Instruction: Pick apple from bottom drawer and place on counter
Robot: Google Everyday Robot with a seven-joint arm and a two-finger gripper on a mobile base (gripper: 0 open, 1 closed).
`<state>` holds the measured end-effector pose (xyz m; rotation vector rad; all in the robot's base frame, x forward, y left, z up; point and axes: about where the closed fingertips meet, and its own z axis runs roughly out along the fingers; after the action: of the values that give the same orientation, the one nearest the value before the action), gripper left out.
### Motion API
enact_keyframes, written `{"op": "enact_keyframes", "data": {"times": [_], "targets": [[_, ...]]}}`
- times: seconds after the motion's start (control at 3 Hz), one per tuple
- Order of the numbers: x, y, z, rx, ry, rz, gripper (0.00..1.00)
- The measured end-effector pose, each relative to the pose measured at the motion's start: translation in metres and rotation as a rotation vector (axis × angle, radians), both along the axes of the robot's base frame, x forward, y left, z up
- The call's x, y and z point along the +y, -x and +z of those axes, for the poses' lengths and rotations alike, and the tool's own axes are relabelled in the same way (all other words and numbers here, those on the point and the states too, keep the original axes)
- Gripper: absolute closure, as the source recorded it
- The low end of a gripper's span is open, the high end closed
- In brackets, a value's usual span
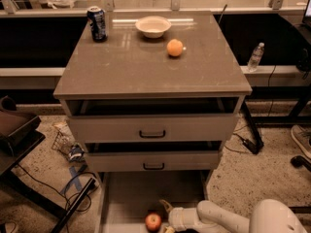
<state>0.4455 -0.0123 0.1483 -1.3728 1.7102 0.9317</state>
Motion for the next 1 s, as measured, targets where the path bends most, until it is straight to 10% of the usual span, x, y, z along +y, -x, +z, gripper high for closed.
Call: {"op": "enact_keyframes", "data": {"times": [1.0], "targets": [[0.011, 0.019, -0.029, 0.103, -0.143, -0.013, 0.72]]}}
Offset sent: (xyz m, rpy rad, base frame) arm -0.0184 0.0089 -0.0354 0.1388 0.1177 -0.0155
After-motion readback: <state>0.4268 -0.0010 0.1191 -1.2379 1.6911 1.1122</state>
